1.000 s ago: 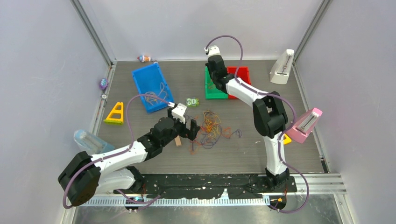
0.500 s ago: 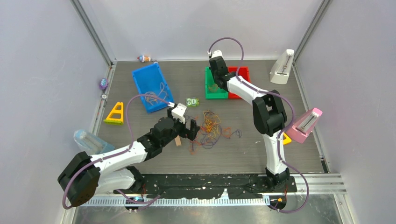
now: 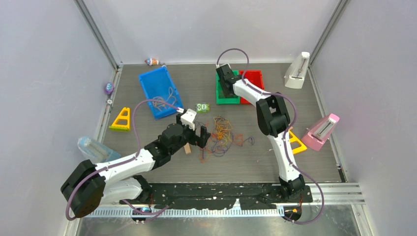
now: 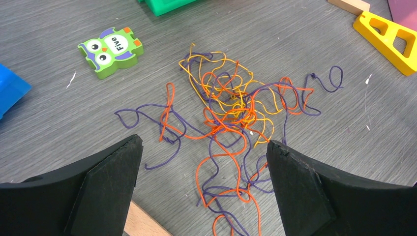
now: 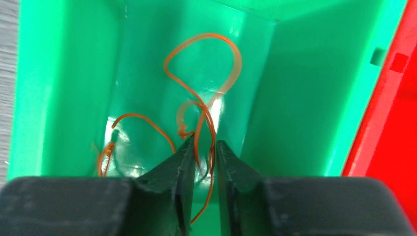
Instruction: Untangle the cables
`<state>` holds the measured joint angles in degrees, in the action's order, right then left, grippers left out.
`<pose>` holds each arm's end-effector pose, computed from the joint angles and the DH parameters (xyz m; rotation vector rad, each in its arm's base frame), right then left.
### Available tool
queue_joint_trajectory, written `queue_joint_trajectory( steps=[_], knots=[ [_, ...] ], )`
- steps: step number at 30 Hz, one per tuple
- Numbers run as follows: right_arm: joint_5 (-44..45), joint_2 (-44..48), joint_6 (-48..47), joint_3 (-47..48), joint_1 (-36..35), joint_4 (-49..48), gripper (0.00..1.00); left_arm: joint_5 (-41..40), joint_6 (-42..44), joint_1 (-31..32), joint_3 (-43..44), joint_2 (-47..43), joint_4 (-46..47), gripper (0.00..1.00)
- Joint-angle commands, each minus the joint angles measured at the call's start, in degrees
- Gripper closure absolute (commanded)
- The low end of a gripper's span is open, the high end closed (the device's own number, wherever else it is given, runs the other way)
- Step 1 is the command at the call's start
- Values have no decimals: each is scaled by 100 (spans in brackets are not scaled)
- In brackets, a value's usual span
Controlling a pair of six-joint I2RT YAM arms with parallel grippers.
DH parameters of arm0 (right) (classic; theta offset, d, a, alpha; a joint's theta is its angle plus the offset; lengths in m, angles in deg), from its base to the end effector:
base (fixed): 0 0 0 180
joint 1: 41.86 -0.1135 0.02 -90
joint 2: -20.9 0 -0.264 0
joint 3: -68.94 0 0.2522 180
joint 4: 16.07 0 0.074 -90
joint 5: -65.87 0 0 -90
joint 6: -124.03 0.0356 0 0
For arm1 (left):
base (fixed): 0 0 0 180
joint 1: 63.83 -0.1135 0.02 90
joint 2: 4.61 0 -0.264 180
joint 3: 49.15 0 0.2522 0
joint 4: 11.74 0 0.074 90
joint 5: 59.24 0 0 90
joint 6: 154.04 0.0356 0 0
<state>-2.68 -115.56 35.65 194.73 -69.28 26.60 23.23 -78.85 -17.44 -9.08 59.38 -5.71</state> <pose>0.4704 0.2294 0.1627 -0.3928 2.3964 -0.2431 0.1681 -0.1697 0.2149 0.4348 1.8762 -0.6039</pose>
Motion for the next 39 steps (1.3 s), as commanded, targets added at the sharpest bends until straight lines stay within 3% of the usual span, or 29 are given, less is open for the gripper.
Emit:
queue_joint_trajectory(
  steps=[1, 12, 21, 31, 33, 39],
  knots=[
    [-294, 399, 243, -13, 115, 192, 69, -169, -12, 19, 20, -169, 122, 2],
    [-508, 1523, 392, -604, 115, -502, 56, -189, 22, 19, -2, -199, 111, 2],
    [-245, 3310, 353, -2313, -53, -1528, 34, -136, 39, 19, 11, -164, 121, 2],
    [-497, 5450, 848, -4321, -434, -796, 18, 300, 52, 27, 251, 151, -77, 2],
    [-534, 5912, 1040, -4857, -439, -658, 1, 396, 49, 28, 263, 162, -137, 2],
    [-721, 6856, 1642, -6060, -448, -154, 5, 466, 115, 134, 407, 255, -526, 2]
  ],
)
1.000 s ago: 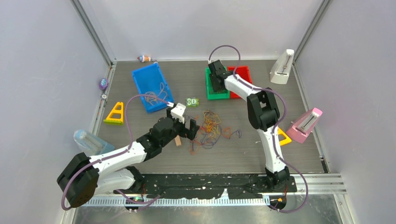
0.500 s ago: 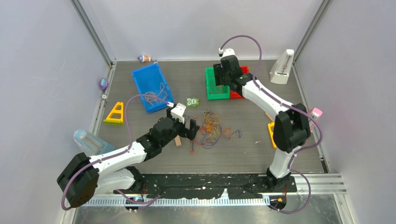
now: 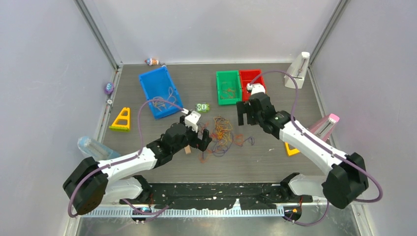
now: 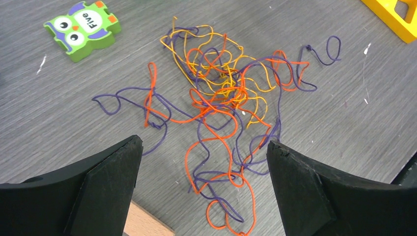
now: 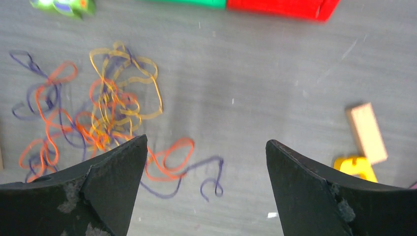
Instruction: Untangle the cables
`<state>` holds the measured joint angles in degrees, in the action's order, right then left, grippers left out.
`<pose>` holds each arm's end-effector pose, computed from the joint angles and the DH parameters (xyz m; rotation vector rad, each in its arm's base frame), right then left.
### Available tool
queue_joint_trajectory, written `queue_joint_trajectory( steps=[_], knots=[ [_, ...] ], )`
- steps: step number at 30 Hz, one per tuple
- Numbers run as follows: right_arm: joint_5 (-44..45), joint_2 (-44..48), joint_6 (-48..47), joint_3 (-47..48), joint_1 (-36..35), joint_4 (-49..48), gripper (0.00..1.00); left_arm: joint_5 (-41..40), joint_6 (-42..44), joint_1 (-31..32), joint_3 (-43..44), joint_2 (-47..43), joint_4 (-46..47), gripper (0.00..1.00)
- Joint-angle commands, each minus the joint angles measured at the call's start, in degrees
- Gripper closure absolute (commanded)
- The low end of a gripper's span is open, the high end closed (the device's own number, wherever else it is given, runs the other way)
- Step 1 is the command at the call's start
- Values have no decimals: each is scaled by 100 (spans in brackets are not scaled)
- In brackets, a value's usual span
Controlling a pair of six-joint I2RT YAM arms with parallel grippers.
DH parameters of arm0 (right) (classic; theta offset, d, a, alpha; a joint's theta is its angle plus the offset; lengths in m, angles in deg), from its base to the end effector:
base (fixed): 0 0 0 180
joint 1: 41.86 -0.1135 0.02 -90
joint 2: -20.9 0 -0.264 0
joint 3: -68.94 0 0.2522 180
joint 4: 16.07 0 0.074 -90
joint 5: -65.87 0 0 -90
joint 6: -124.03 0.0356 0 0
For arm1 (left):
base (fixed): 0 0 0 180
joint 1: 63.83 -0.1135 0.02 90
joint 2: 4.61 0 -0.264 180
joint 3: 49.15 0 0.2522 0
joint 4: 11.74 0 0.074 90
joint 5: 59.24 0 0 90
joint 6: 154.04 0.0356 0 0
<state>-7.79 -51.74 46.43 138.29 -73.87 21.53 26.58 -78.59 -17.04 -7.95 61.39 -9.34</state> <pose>0.2383 0.1372 0.2802 -0.2374 2.2390 0.0893 0.1681 -0.1752 0.2072 0.5119 1.9484 -0.6245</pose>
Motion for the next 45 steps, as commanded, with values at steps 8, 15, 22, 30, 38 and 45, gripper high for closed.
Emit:
queue_joint_trajectory(
  steps=[8, 15, 22, 30, 38, 45],
  knots=[
    [-165, 1115, 1189, -1261, 10, 1010, 5, 384, -5, 224, 588, 297, -1026, 5],
    [-182, 1541, 1479, -1756, 18, 1132, 3, 735, 75, 276, 537, 447, -756, 5],
    [-477, 1621, 1577, -2001, 19, 538, 2, 713, 145, 410, 899, 1070, -974, 6],
    [-669, 210, 1370, -1175, 88, 198, 6, 186, 102, 406, 1326, 1557, -1463, 6],
    [-1634, -536, 698, -934, 109, -388, 24, 6, 118, 410, 1681, 1877, -1950, 14],
    [-1353, -872, -307, -377, -134, 172, 40, -110, 51, 397, 1667, 1864, -1965, 22]
  ],
)
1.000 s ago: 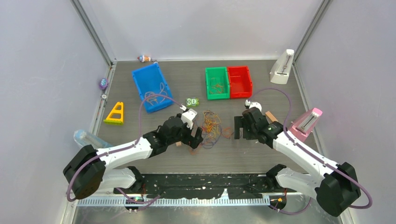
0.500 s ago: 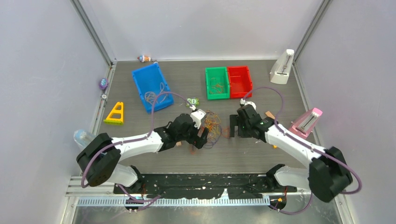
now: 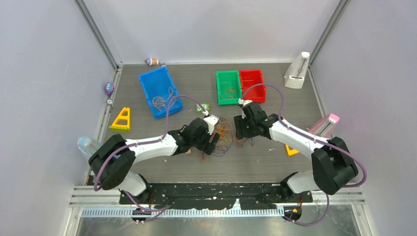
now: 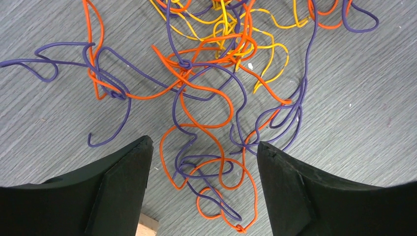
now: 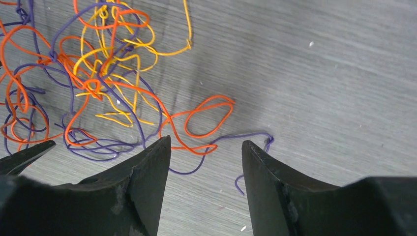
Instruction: Untangle the cables
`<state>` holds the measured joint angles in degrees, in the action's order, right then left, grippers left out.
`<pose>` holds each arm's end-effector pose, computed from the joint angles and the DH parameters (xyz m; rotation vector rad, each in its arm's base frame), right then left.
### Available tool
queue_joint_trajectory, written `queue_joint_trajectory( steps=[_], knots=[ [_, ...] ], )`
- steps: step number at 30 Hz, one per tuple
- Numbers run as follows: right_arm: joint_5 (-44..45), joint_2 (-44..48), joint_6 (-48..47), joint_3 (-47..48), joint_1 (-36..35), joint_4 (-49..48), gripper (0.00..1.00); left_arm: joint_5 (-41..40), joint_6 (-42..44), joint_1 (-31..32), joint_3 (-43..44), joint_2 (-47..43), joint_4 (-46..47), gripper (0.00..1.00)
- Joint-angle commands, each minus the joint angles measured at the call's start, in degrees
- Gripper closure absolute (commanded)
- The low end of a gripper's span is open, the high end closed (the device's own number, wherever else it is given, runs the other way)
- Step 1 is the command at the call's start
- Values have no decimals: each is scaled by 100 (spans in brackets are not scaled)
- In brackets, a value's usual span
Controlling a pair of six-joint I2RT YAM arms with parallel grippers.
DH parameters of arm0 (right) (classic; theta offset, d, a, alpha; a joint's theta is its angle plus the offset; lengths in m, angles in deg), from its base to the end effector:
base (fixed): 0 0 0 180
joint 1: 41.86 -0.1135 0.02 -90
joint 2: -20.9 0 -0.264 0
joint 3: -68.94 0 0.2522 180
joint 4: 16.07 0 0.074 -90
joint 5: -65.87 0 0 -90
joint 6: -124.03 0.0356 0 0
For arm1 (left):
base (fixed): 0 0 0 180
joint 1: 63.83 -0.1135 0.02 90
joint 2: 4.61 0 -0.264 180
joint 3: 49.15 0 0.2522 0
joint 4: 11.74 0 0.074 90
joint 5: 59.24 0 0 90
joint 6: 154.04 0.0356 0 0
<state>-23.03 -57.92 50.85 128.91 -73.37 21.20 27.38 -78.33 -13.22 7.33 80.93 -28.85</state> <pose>0.2293 0.1398 0.2000 -0.3222 2.5582 0.2989 0.1893 -0.2273 0.1752 0.7288 2.3142 -0.4633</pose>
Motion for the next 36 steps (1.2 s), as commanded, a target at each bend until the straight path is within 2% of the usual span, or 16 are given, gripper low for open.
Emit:
queue_joint_trajectory(
  steps=[1, 6, 10, 13, 14, 16, 21, 26, 33, 36],
  knots=[
    [239, -367, -842, 662, -226, 263, 42, -198, 4, -1, 83, -143, 41, 23],
    [64, -715, -1235, 783, -470, 364, 45, -28, -72, -164, -240, -507, 427, 24],
    [120, -1134, -1287, 959, -503, 481, 69, 11, -33, -201, -448, -779, 680, 26],
    [182, -1264, -1278, 1050, -518, 485, 79, -70, 8, -196, -675, -1051, 879, 26],
    [174, -1218, -1278, 1072, -520, 478, 88, -93, 15, -200, -758, -1164, 965, 26],
    [255, -1006, -1273, 1112, -530, 504, 94, -154, 49, -196, -929, -1425, 1129, 26],
    [257, 102, -1125, 1335, -551, 692, 95, -111, 180, -201, -1355, -1979, 1624, 26],
    [-115, 1306, -1029, 2104, -547, 1023, 95, 27, 230, -192, -1627, -2252, 1974, 26],
    [-902, 1970, -805, 3286, -559, 1214, 94, 312, 248, -192, -1419, -1933, 1885, 25],
    [-1047, 2048, -692, 3626, -553, 1218, 95, 754, 260, -192, -1246, -1628, 1833, 25]
  ],
)
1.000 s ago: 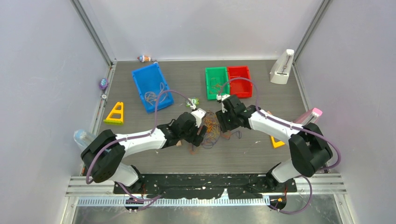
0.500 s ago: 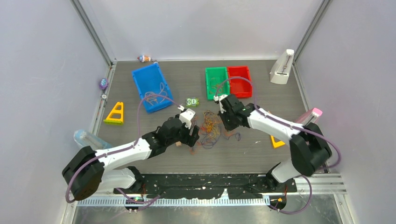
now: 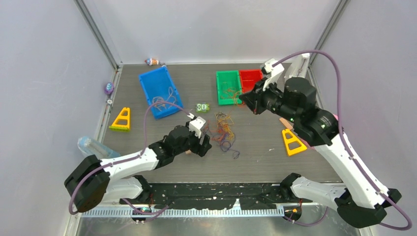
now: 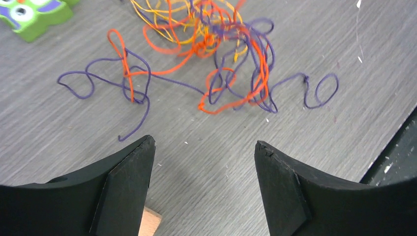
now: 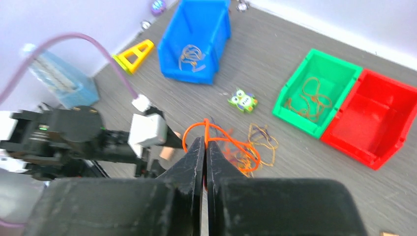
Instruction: Untangle the cables
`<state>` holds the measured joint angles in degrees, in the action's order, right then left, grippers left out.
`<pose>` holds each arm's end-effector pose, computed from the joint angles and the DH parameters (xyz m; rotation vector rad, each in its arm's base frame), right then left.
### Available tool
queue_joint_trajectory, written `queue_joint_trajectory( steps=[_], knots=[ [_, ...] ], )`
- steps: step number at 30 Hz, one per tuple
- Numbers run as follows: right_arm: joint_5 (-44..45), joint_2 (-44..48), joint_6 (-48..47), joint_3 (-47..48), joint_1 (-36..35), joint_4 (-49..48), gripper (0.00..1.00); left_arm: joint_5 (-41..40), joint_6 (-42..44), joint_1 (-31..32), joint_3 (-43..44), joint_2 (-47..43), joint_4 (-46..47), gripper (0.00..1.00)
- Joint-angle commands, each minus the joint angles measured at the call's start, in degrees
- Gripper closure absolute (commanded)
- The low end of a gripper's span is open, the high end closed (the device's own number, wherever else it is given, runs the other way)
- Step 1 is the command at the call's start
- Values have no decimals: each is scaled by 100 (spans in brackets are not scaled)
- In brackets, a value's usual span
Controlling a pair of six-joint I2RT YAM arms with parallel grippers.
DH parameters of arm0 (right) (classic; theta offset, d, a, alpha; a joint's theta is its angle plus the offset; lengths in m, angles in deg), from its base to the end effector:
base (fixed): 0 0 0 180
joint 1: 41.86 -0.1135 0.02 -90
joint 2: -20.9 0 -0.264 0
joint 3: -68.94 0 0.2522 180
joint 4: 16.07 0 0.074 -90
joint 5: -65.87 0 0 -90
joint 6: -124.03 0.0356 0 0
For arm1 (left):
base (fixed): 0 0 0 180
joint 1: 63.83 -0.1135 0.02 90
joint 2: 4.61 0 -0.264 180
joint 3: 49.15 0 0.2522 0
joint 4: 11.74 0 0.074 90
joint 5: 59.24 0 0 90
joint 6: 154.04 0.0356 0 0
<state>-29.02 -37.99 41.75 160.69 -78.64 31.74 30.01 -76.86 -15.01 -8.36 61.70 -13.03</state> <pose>0.1593 0.1229 0.4481 -0.5300 1.7998 0.6194 0.1579 -0.1798 0.1972 0.6419 2.0031 -0.6510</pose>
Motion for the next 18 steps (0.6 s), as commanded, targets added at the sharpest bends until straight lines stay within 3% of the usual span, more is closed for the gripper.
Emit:
queue_joint_trajectory(
  steps=[1, 7, 9, 12, 18],
  knots=[
    [-484, 89, 245, 592, -29, 155, 95, 564, 113, -13, 464, 445, 97, 25],
    [-288, 254, 387, 1284, -31, -9, 95, 812, 46, -4, 867, 965, -266, 24],
    [-175, 393, 325, 1334, -32, -214, 95, 1095, -15, -4, 966, 1250, -166, 22],
    [66, 599, 357, 1216, -32, -686, 95, 1333, -71, 44, 1524, 1732, -716, 23],
    [374, 659, 379, 1411, -31, -965, 95, 988, -66, 59, 1029, 1265, -100, 19]
  ],
)
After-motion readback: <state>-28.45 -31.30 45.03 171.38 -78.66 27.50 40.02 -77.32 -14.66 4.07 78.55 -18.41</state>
